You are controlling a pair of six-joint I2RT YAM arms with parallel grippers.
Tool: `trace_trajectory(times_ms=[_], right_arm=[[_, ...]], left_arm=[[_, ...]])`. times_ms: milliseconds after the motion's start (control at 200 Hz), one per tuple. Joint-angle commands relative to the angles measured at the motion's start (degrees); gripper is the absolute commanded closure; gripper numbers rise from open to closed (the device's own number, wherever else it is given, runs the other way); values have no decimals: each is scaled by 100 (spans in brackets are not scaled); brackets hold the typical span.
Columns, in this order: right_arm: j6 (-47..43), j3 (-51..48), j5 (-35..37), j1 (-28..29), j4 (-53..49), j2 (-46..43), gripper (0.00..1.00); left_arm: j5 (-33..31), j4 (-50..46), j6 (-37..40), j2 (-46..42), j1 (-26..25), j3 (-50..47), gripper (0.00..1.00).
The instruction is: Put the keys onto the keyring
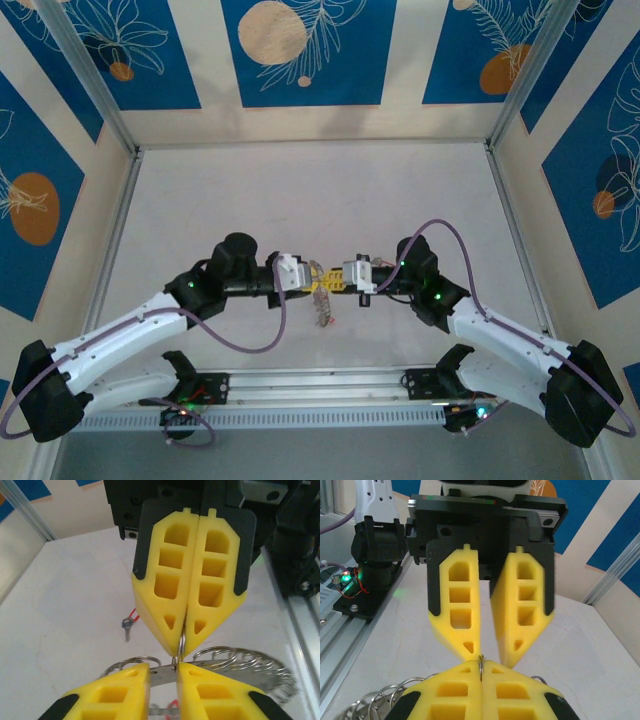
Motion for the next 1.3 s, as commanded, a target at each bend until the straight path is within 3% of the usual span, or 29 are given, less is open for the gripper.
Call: trace_trajectory(times_ms=[0,495,585,760,910,1155,1295], right_arm=[[103,-34,-229,42,340,-59,100],[188,-86,-364,87,614,63,100],[193,-87,-333,101,573,81,100],[70,-71,132,103,271,24,100],[-76,-10,377,92,-225,-71,85],[-83,162,678,97,-776,89,81],[-83,209,536,94,-814,187,79]], left_arm=[[412,301,-64,-93,15,-112,82],[540,602,-239,28,12,-174,84],[635,641,-292,97,10,-157,100],[715,400,-72,65,14,-83,100],[306,-195,172,3,13,108,100],[-158,-664,284,95,8,301,100],[-21,-874,366,259,7,425,100]])
